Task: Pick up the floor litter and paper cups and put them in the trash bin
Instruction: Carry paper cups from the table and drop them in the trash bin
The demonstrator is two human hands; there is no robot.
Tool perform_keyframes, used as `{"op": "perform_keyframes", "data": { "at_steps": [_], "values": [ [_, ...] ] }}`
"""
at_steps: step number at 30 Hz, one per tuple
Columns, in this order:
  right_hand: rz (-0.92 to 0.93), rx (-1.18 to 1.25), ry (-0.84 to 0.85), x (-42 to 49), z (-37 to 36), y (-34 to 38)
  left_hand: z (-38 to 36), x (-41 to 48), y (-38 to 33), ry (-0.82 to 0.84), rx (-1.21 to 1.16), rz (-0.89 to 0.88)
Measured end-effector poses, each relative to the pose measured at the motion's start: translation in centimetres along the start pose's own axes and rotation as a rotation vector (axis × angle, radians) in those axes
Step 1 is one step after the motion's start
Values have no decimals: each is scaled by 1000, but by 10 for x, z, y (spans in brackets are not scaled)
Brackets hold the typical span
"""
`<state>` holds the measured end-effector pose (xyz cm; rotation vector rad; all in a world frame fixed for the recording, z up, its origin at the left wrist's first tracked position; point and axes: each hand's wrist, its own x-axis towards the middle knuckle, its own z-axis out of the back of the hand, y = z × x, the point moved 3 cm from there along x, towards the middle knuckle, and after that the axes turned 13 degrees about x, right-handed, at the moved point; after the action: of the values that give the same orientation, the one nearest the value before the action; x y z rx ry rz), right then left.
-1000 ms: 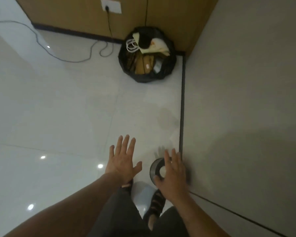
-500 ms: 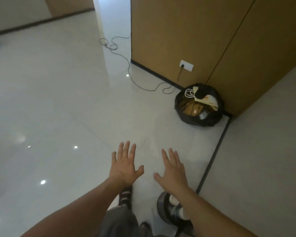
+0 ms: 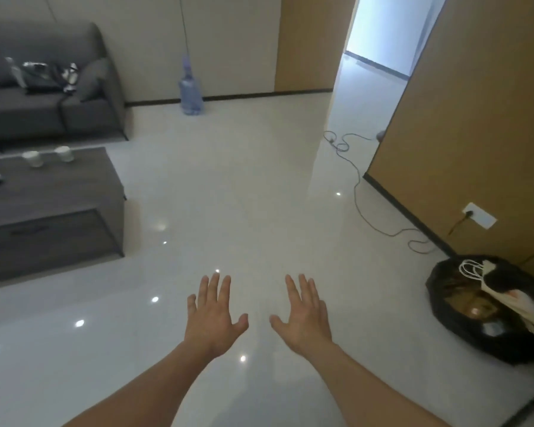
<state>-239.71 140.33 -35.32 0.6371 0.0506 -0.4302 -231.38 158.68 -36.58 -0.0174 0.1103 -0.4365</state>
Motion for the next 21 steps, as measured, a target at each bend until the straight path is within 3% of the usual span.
{"op": "perform_keyframes", "data": {
  "at_steps": [13,21],
  "values": [
    [283,17,140,75,-150,272,25,2,304,-94,-50,378],
    [421,-45,251,119,-229,383,19,8,423,-88,-110,575]
  ]
}}
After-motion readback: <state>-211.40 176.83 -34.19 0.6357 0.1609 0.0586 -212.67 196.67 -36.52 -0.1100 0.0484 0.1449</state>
